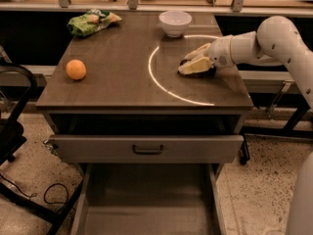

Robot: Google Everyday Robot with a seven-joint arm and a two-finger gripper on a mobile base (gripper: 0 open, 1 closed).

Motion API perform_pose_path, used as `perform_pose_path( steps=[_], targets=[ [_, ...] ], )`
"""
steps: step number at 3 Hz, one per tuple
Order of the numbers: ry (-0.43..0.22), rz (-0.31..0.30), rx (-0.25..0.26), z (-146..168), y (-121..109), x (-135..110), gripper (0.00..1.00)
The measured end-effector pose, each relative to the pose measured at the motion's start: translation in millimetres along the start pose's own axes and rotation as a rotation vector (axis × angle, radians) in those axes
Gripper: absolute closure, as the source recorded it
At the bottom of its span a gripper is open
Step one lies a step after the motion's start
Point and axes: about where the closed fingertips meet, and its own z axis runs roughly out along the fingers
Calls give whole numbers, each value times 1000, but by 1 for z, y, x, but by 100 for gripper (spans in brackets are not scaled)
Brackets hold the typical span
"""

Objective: Move rxbar chocolate near orange

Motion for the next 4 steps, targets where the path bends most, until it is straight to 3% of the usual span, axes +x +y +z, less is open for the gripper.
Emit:
perform_pose_path(
  steps=[4],
  targets=[
    [0, -1, -1, 0, 0, 0, 100]
  ],
)
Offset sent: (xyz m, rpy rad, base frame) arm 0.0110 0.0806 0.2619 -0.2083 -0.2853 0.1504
